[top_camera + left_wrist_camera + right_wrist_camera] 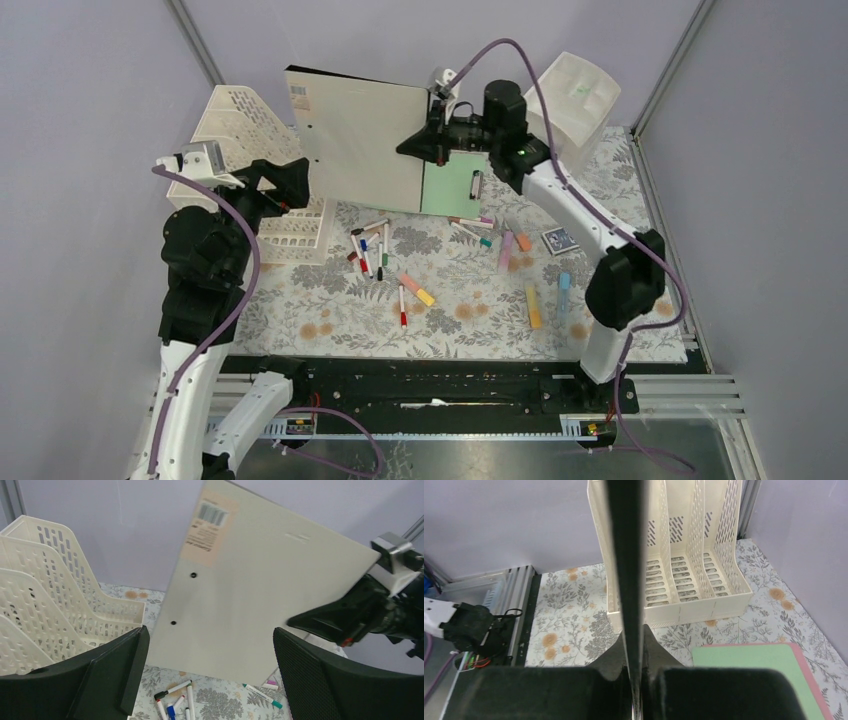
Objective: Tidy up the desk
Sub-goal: Place the folder in the storage box.
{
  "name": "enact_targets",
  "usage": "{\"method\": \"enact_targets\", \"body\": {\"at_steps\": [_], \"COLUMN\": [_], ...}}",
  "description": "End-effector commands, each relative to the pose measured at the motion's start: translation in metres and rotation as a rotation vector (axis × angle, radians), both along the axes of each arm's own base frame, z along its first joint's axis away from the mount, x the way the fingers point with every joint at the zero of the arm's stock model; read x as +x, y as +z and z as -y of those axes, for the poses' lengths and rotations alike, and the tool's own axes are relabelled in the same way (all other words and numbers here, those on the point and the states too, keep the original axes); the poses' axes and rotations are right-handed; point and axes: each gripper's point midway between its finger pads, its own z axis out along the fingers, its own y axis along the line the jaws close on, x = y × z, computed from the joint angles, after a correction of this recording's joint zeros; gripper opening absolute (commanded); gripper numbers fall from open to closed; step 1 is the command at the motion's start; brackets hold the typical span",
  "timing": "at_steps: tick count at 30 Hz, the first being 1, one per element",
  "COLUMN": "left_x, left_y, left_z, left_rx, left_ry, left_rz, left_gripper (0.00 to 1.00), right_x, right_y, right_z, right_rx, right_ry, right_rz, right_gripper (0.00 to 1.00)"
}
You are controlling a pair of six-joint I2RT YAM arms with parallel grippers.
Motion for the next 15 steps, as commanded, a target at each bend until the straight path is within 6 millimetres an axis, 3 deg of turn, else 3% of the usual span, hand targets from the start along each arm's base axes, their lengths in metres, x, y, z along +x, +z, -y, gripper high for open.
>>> {"method": "enact_targets", "body": {"at_steps": [1,6,10,15], "left_x": [-0.010,-0.014,-0.009,0.001], "left_y": [0.013,0.011,0.009,0.004], "left_z": [-0.010,-0.017,-0.020,-0.016], "left_rx": [0.027,-0.025,-0.162,-0.202], "left_ry": [0.038,0.074,0.113,0.110], "left_rz": [0.012,-0.017,-0.043,-0.086], "left_gripper": [0.99,0.99,0.99,0.99], "right_x": [0.017,0.040,0.066,0.083], "right_y": [0.037,0.037,0.031,0.027], "right_z": [-0.026,-0.048,-0.063,-0.079], "right_rx": [0.067,0.089,0.119,0.194], "right_ry": [-0.001,0.037,0.030,0.049], "right_rz": [0.202,0.267,0.315,0.334], "right_gripper": [0.00,0.00,0.00,0.00]}}
